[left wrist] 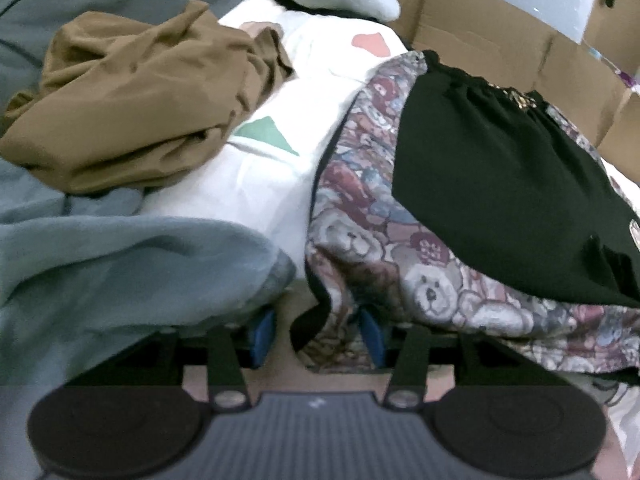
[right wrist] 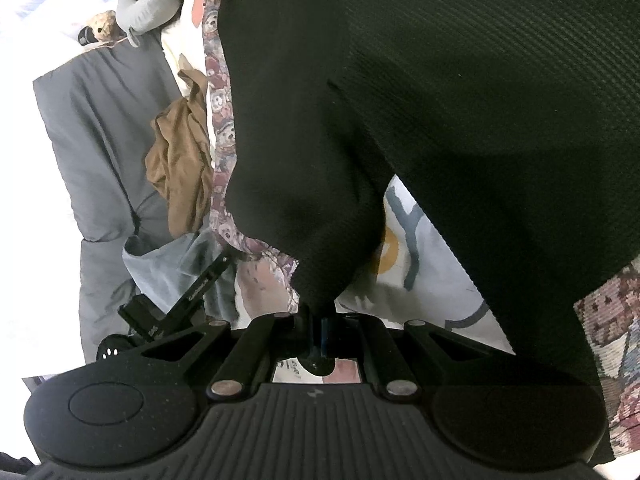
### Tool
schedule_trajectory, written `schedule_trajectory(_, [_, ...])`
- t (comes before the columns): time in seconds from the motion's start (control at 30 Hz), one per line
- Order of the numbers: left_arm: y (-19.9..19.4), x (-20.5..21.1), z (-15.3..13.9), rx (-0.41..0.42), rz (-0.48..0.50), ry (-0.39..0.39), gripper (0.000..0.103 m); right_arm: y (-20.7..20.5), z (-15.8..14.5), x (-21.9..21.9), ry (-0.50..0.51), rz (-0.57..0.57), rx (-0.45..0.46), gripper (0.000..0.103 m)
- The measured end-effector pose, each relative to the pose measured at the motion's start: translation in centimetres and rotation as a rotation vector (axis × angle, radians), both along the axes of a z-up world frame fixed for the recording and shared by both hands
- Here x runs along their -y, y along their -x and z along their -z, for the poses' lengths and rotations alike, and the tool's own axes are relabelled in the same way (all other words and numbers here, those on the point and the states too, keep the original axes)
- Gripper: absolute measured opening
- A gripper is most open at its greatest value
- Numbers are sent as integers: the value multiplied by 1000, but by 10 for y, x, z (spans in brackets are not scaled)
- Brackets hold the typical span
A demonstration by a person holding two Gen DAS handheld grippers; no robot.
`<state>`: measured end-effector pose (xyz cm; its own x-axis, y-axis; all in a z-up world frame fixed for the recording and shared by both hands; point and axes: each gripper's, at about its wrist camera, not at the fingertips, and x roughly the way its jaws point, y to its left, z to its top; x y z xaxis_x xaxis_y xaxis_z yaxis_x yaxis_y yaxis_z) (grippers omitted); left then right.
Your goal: Fold clothes
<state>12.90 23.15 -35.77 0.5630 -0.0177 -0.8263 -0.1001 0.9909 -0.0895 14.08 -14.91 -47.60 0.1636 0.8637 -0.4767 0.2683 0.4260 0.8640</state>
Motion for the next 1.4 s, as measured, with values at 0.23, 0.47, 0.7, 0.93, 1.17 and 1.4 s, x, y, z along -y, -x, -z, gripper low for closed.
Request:
schedule_trajectory(0.23, [-1,2,1,-13,42,23,9,-1,2,3,14,0,-2,1])
schedule_trajectory(0.47, [9,-11,-30,-43,23,77,8,-3,-1,4,19,-34,11,1])
schedule_trajectory(0.7, [10,-26,-64,-79,19,98,8,-2,-4,-4,16,-119,27,1])
schedule_trajectory(0.93, [-3,-27,-63,-136,30,31,8,8,-4,-16,-8,-201,4,1])
schedule_trajectory(1.17, [-8,-31,-60,-200,15,33,8,16,-6,-22,-34,-231,-19,1])
schedule_trajectory(1.4, [-15,-32,-48,-255,11,7,8,15,-7,-17,-22,-227,2,0])
